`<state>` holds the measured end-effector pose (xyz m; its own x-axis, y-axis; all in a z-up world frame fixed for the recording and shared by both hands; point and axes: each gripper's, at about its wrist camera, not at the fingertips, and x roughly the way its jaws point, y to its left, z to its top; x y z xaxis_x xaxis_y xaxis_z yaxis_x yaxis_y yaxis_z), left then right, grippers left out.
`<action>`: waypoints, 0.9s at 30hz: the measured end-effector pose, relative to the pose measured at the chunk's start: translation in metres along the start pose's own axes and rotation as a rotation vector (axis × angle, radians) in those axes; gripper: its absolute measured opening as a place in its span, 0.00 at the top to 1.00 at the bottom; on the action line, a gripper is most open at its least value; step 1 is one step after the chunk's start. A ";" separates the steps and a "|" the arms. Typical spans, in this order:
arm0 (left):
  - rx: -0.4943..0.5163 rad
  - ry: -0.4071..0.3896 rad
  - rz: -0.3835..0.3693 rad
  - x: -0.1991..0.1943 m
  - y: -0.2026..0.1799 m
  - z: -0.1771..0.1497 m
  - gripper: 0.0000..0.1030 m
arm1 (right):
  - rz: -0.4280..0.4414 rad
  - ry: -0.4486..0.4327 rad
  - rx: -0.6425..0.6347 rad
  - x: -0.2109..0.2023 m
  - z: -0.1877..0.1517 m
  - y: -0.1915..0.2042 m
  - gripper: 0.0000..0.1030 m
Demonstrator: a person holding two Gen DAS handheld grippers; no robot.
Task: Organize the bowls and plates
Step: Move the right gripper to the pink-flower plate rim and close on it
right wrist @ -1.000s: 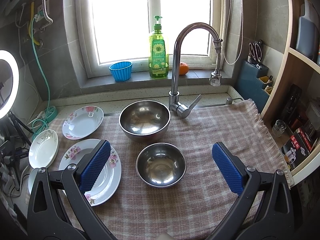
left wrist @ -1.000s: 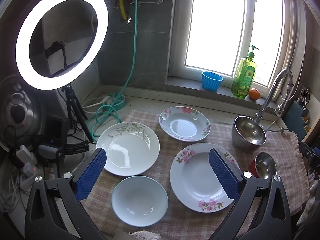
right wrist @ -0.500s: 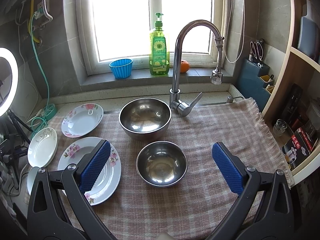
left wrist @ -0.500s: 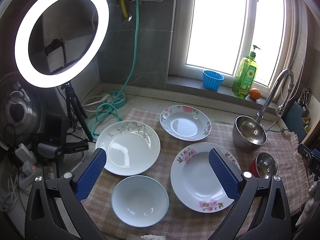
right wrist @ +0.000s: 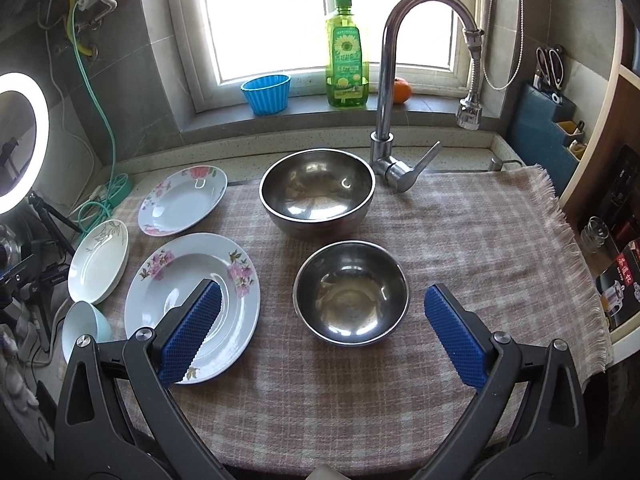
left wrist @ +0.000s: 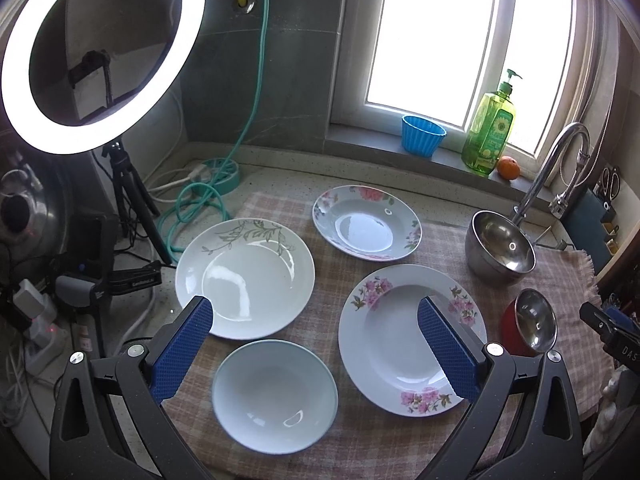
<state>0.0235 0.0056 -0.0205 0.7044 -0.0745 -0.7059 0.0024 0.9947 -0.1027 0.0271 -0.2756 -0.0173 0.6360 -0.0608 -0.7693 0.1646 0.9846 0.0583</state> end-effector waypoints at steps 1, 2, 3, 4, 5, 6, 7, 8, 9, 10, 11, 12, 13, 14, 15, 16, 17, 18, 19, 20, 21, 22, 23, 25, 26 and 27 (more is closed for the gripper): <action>0.004 0.009 -0.004 0.003 -0.001 0.000 0.01 | 0.006 0.010 -0.001 0.003 -0.001 0.001 0.00; 0.009 0.020 -0.009 0.006 -0.001 0.000 0.01 | 0.014 0.019 -0.001 0.005 -0.003 0.001 0.00; 0.012 0.032 -0.015 0.009 -0.001 0.000 0.02 | 0.023 0.026 0.000 0.006 -0.005 0.000 0.00; 0.015 0.045 -0.022 0.012 -0.001 0.000 0.05 | 0.035 0.037 0.003 0.008 -0.007 0.002 0.00; 0.019 0.060 -0.029 0.015 -0.001 0.001 0.08 | 0.049 0.050 0.007 0.010 -0.008 0.002 0.00; 0.025 0.073 -0.034 0.018 -0.001 0.001 0.09 | 0.064 0.062 0.012 0.013 -0.011 0.002 0.02; 0.032 0.085 -0.041 0.021 -0.002 0.001 0.10 | 0.082 0.079 0.019 0.016 -0.012 0.003 0.05; 0.037 0.097 -0.050 0.025 -0.002 0.001 0.13 | 0.099 0.100 0.021 0.019 -0.014 0.003 0.10; 0.041 0.114 -0.061 0.028 -0.002 0.002 0.15 | 0.119 0.124 0.022 0.024 -0.016 0.005 0.14; 0.042 0.132 -0.076 0.032 -0.001 0.002 0.19 | 0.142 0.152 0.025 0.028 -0.018 0.007 0.16; 0.042 0.151 -0.092 0.036 -0.001 0.002 0.22 | 0.160 0.173 0.028 0.032 -0.021 0.009 0.20; 0.046 0.168 -0.105 0.040 -0.001 0.003 0.24 | 0.178 0.194 0.029 0.036 -0.025 0.011 0.26; 0.051 0.184 -0.117 0.044 -0.001 0.004 0.29 | 0.196 0.215 0.028 0.039 -0.027 0.014 0.29; 0.055 0.204 -0.132 0.049 -0.001 0.004 0.33 | 0.217 0.236 0.028 0.044 -0.030 0.017 0.33; 0.058 0.221 -0.145 0.053 -0.001 0.005 0.34 | 0.237 0.255 0.035 0.048 -0.032 0.019 0.38; 0.061 0.236 -0.159 0.057 -0.001 0.005 0.37 | 0.259 0.274 0.045 0.053 -0.034 0.021 0.40; 0.063 0.253 -0.177 0.062 -0.001 0.006 0.41 | 0.278 0.290 0.056 0.058 -0.036 0.022 0.46; 0.064 0.271 -0.195 0.067 -0.002 0.007 0.44 | 0.288 0.308 0.068 0.063 -0.038 0.023 0.50; 0.065 0.289 -0.209 0.072 -0.002 0.008 0.51 | 0.295 0.324 0.082 0.068 -0.040 0.023 0.52; 0.066 0.304 -0.222 0.077 -0.003 0.009 0.54 | 0.304 0.338 0.096 0.073 -0.041 0.024 0.55; 0.072 0.317 -0.233 0.083 -0.004 0.010 0.56 | 0.315 0.351 0.110 0.078 -0.042 0.024 0.56; 0.081 0.332 -0.240 0.089 -0.007 0.011 0.60 | 0.322 0.361 0.123 0.083 -0.043 0.023 0.56; 0.089 0.349 -0.248 0.095 -0.008 0.012 0.62 | 0.326 0.371 0.135 0.088 -0.044 0.023 0.56; 0.102 0.379 -0.262 0.106 -0.010 0.013 0.63 | 0.331 0.392 0.159 0.097 -0.046 0.022 0.59; 0.099 0.399 -0.275 0.112 -0.010 0.014 0.64 | 0.338 0.402 0.171 0.100 -0.046 0.023 0.62; 0.092 0.418 -0.292 0.117 -0.010 0.014 0.65 | 0.345 0.411 0.178 0.104 -0.046 0.023 0.63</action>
<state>0.1164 -0.0118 -0.0924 0.3213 -0.3533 -0.8786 0.2324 0.9288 -0.2885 0.0617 -0.2519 -0.1253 0.3355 0.3638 -0.8690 0.1466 0.8910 0.4297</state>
